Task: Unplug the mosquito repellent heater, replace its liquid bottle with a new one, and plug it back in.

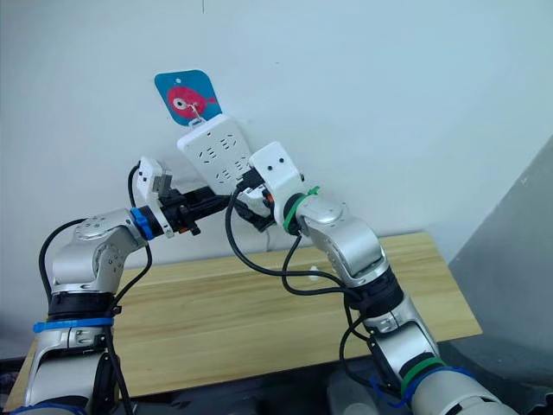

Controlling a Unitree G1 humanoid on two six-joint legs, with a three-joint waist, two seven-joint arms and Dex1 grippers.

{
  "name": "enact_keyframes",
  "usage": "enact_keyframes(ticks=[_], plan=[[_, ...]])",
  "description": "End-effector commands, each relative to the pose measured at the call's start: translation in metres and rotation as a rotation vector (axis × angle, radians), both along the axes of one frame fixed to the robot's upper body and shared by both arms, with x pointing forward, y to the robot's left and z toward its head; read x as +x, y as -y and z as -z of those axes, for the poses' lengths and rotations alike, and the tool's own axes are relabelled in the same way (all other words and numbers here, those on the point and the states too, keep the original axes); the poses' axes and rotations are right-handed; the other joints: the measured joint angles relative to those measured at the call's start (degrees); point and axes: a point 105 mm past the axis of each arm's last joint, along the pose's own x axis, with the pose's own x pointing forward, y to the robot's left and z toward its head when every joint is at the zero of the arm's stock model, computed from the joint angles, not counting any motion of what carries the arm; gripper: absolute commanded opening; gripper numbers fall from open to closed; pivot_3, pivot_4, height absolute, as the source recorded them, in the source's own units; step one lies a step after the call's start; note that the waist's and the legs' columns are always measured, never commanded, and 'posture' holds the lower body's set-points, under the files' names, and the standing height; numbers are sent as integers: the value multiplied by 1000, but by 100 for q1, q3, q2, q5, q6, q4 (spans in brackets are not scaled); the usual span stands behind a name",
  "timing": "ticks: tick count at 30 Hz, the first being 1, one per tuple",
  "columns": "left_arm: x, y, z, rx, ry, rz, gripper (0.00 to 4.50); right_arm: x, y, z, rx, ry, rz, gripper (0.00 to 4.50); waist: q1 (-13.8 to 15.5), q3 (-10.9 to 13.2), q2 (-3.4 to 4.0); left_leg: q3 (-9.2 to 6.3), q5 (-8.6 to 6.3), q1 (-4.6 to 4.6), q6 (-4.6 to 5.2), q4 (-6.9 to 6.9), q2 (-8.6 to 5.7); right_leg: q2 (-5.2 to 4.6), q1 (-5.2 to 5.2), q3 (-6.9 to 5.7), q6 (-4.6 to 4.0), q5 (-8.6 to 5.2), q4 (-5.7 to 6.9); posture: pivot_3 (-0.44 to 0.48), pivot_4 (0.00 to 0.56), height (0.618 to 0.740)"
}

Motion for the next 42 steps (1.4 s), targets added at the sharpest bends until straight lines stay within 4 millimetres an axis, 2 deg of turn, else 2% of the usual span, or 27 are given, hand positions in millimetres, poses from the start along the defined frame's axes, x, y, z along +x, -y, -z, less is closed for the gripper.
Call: enact_keyframes(ticks=[1,7,16,17,24,27,30,35,40,42], plan=[[3,6,-7,46,58,12,1268,-13,13,-10,7,26,-17,4500,1,-1,-2,-2,0,-4,0,0,-2,-13,0,-1,6,-3,-2,-225,73,740],[2,5,-10,45,85,25,1268,-31,37,-3,-50,25,-29,4500,-5,-1,-2,3,0,-3,1,8,-13,-24,4,1,18,-3,3,-231,76,740],[0,-12,-5,127,130,-29,4286,-42,52,-3,-55,49,-81,4500,-35,-1,-2,11,0,3,2,1,-14,-12,3,6,17,-3,1,-216,80,740],[-2,-14,-5,129,133,-33,4471,-43,51,-4,-51,56,-94,4500,-35,-1,-2,12,0,3,2,1,-14,-12,3,7,18,-3,2,-213,80,740],[-19,-43,-5,184,142,-92,4471,-61,38,-9,-64,172,-264,4500,-35,-1,-2,14,-1,6,2,-3,-10,-6,2,9,17,-3,1,-175,77,740],[-36,-54,-4,250,157,-93,4471,-66,31,-6,-52,201,-325,4500,-35,-1,-2,23,0,16,2,-19,-7,-5,2,15,16,-4,0,-148,74,740],[-57,-59,-2,295,149,-70,4500,-66,27,-4,-42,219,-350,3949,17,-1,-2,25,0,19,2,-24,0,-2,2,17,15,-5,0,-117,72,740],[-87,-67,4,302,128,-93,4500,-61,17,1,-18,215,-356,2086,194,-2,-3,26,0,22,1,-24,4,-3,2,19,14,-5,2,-68,63,740],[-113,-53,13,264,101,-71,4500,-55,4,8,-15,200,-346,178,429,-3,-5,26,0,25,1,-24,6,-3,3,18,11,-3,1,-36,54,740],[-119,-49,15,258,93,-61,4500,-53,0,10,-16,200,-344,14,501,-5,-9,28,1,26,0,-24,5,-3,3,19,11,-3,1,-36,54,740]])
